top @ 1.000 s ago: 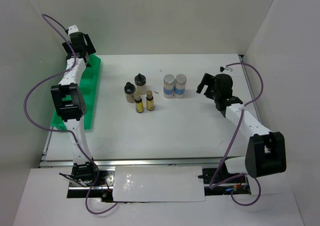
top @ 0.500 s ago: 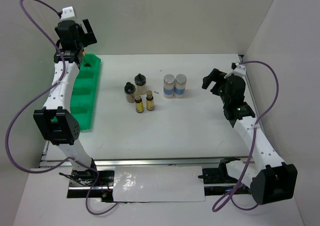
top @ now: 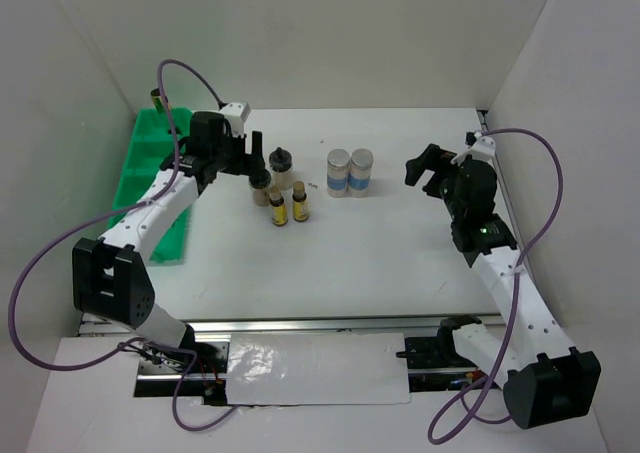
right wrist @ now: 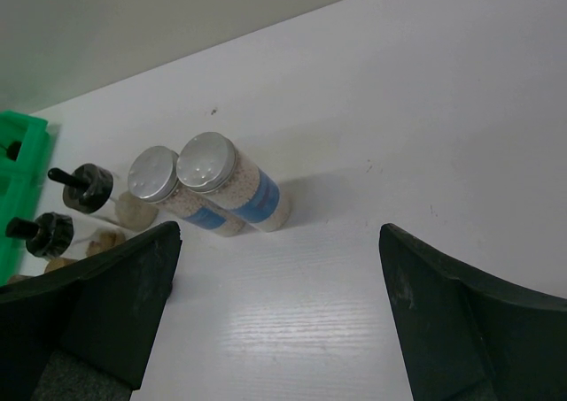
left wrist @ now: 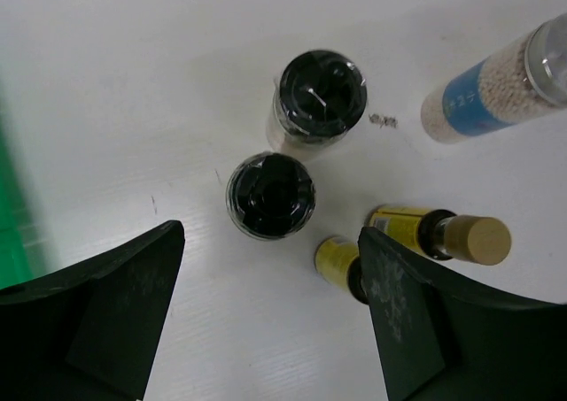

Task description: Organize the condiment bottles

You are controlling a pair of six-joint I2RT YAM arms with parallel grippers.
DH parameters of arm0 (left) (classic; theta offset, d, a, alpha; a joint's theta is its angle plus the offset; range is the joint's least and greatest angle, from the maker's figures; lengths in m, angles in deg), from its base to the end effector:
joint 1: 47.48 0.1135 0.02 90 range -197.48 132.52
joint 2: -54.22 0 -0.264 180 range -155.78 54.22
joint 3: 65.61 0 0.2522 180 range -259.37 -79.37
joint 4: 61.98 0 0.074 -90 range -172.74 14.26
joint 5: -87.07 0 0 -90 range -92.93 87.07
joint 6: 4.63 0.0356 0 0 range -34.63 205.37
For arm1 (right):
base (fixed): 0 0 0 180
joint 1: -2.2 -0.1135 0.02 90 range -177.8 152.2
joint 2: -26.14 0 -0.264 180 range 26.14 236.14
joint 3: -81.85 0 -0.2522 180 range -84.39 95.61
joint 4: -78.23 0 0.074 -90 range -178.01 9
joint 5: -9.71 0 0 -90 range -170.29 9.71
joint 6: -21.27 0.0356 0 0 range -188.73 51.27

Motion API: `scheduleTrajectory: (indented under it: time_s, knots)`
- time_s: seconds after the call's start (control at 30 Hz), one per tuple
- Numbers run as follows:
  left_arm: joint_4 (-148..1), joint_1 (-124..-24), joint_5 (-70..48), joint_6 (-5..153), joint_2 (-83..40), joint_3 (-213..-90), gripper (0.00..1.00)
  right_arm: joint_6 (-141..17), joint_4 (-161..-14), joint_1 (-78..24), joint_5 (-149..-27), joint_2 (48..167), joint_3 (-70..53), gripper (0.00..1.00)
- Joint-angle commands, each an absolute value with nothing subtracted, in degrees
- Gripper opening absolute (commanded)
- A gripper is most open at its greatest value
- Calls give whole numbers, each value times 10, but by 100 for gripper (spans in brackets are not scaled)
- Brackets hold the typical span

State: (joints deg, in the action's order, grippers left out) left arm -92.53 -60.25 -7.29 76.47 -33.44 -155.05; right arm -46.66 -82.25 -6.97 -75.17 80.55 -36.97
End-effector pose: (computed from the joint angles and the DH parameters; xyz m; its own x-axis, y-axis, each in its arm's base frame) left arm 0.3478 -0.0816 0.3324 -0.5079 -0.0431 -0.8603 0.2093 0.9626 -0.1718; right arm 0.2212 0.0325 0.3338 -0.2293 0.3421 -0.9113 0.0144 0.9373 0.3482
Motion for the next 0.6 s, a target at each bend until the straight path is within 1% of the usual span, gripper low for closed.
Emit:
scheduleTrajectory:
  time_s: [0.0,0.13,0.3,0.33,0.37,0.5,0.53,0.57]
  knots:
    - [-902,-609,-76,772,-322,-1536,92,-474,-807,-75,-757,784,-371,100]
    - [-897,-621,-49,772,-336,-1526,90,-474,-801,-75,-752,778,-376,100]
    - [-880,-621,-54,767,-377,-1532,86,-474,-796,-75,-741,778,-382,100]
    - [-880,-621,-54,767,-383,-1539,82,-474,-796,-75,-741,778,-382,100]
    - [-880,-621,-41,767,-390,-1539,82,-474,-790,-75,-741,778,-382,100]
    - [-865,-621,-19,761,-411,-1544,75,-474,-784,-75,-724,778,-382,100]
    - [-859,-621,-19,761,-417,-1544,73,-474,-784,-75,-724,778,-387,100]
    - [-858,-621,-14,761,-424,-1544,67,-474,-784,-75,-724,778,-387,100]
